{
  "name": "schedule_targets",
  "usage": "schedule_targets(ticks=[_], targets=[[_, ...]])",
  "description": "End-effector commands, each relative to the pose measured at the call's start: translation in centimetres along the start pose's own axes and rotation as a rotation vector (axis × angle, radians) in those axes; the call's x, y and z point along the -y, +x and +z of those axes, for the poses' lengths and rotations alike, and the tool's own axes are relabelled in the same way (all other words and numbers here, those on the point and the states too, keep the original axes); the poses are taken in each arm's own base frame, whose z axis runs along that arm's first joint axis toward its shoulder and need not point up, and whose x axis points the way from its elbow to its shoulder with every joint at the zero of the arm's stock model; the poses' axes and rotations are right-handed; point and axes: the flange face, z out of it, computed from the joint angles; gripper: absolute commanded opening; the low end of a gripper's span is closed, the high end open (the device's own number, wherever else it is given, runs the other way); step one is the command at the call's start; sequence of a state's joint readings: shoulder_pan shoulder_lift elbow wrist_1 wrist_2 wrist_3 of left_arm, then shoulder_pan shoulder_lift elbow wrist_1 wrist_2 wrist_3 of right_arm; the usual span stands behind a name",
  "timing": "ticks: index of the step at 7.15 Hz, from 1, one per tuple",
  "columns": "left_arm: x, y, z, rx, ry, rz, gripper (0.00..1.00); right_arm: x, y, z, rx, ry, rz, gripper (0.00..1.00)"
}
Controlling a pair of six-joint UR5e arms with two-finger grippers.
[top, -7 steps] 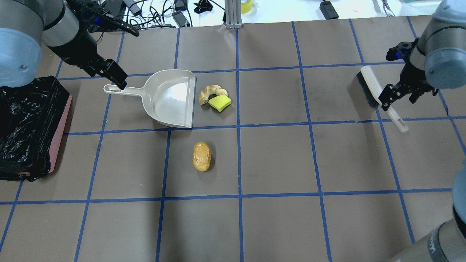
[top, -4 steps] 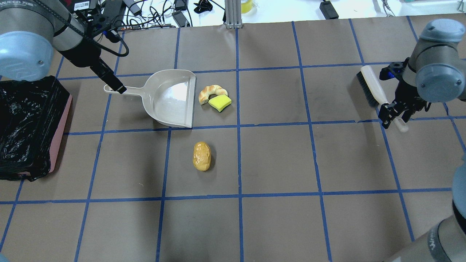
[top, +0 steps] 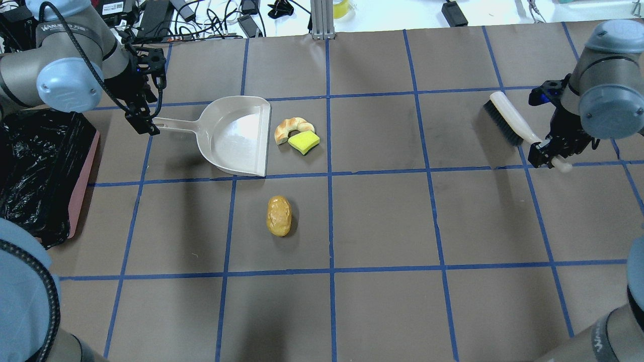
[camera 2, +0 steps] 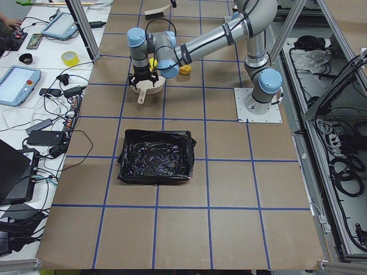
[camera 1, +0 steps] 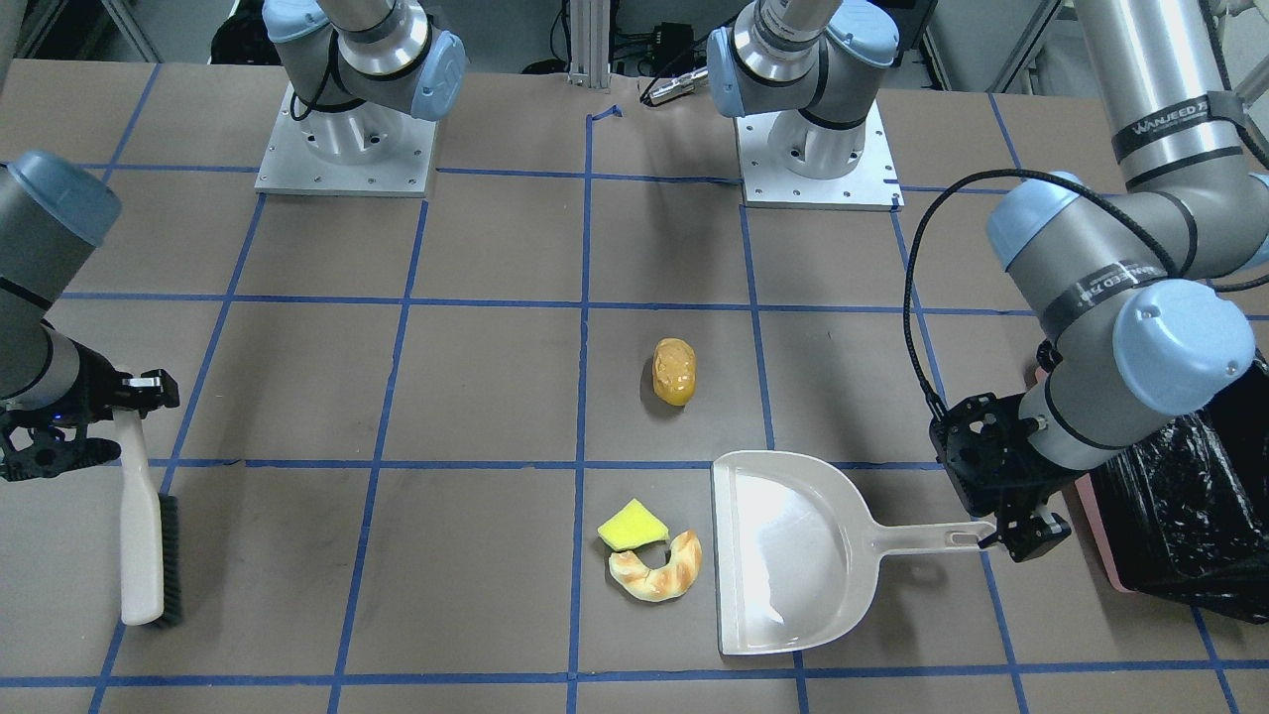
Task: Sweep and dump trash into bin
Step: 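Lift the white brush with the right gripper and hold the dustpan steady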
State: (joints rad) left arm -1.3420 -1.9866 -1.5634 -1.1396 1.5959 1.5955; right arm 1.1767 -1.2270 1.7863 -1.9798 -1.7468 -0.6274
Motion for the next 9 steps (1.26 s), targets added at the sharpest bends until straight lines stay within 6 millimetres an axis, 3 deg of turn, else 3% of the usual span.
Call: schedule_targets(ticks=[1,2,6,7,9], targets=[[-0.1,-1.0,3.0,-0.018,-0.026,0.047,1.0,0.1,-2.7,-5.2,-0.01,0.031,0.114,0.0],[-0.1,-1.5,3.6,0.0,-0.027,0.054,1.0,1.3,-5.8,-6.1,-0.033,0.03,0.101,0.0],[0.4,-1.9,6.1,0.001,0.004,0.091,0.99,1.9,-5.8,-3.9,-0.011,0.0,0.079,0.0],[0.4,-1.7,6.6,-0.01,0.006,0.089,0.95,1.5,-5.9,-2.7,0.001,-0.02,0.084,0.0],[0.4,-1.7,6.9,-0.013,0.009,0.085,0.73,-0.2,-4.1,-0.4,0.039,-0.064,0.125,0.0]])
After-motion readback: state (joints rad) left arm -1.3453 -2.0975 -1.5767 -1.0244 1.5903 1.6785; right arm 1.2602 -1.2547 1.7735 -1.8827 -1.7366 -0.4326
